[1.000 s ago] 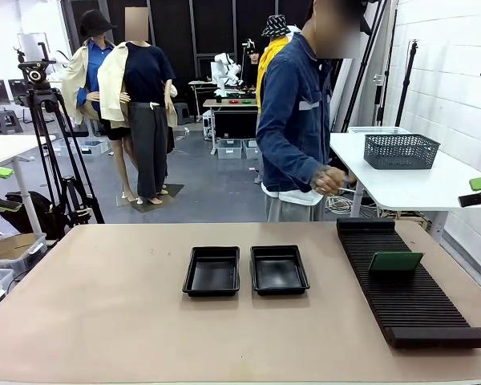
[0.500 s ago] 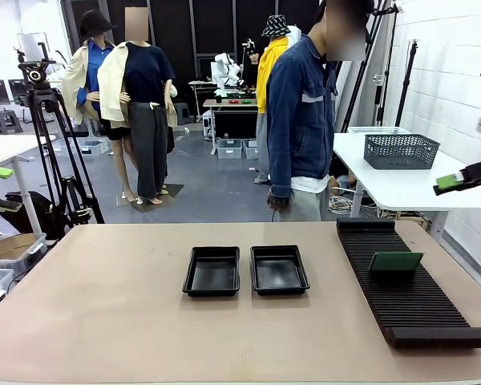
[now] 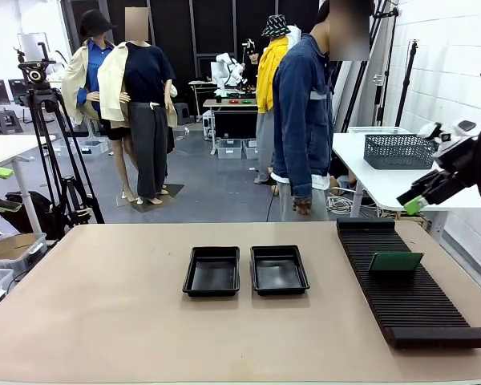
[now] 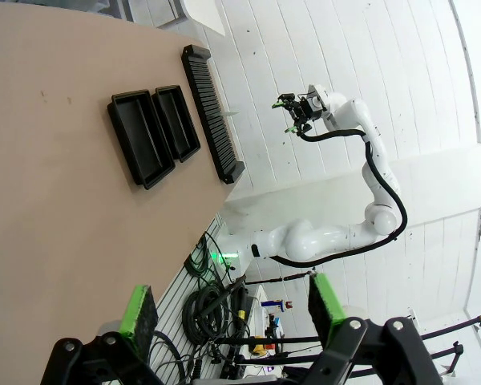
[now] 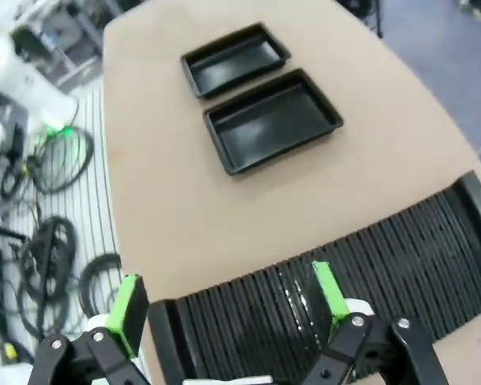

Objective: Inspect and transfer BCBs to ESD trays.
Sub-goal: Pick up the Blank PCB from the PCB Rack and place it in the left ESD tray.

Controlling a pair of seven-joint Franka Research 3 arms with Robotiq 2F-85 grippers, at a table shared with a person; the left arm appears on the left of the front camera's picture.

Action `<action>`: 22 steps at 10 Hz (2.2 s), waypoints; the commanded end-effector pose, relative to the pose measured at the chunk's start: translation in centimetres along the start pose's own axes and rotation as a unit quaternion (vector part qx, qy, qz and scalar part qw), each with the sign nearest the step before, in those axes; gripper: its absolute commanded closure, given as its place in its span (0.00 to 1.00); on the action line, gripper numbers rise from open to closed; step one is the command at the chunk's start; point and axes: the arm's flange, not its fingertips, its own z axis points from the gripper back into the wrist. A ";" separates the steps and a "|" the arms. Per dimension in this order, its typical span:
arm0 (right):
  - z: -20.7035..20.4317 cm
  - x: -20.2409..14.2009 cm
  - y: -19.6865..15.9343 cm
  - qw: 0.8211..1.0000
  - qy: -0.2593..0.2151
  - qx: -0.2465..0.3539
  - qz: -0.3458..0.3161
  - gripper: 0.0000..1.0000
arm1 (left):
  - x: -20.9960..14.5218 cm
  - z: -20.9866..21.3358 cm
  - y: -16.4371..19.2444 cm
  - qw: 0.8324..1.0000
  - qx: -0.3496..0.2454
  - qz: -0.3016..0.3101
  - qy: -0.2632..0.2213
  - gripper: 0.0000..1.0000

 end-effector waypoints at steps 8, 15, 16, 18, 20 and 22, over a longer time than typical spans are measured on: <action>-6.1 0.5 -0.8 0.950 0.234 -0.101 0.180 0.00 | -0.1 0.1 -0.1 1.000 0.004 0.000 0.000 0.00; -8.4 -1.6 -3.0 0.928 0.292 -0.148 0.177 0.00 | -0.1 0.1 -0.1 1.000 0.004 0.000 0.000 0.00; -8.8 -1.9 -3.6 0.926 0.297 -0.153 0.175 0.00 | -0.1 0.1 -0.1 1.000 0.004 0.000 0.000 0.00; -9.3 -2.2 -4.3 0.926 0.300 -0.152 0.171 0.00 | -0.1 0.1 -0.1 1.000 0.004 0.000 0.000 0.00; -10.1 -2.9 -5.1 0.921 0.315 -0.159 0.166 0.00 | -0.1 0.1 -0.1 1.000 0.004 0.000 0.000 0.00; -10.7 -3.3 -5.6 0.921 0.319 -0.158 0.156 0.00 | -0.1 0.1 -0.1 1.000 0.004 0.000 0.000 0.00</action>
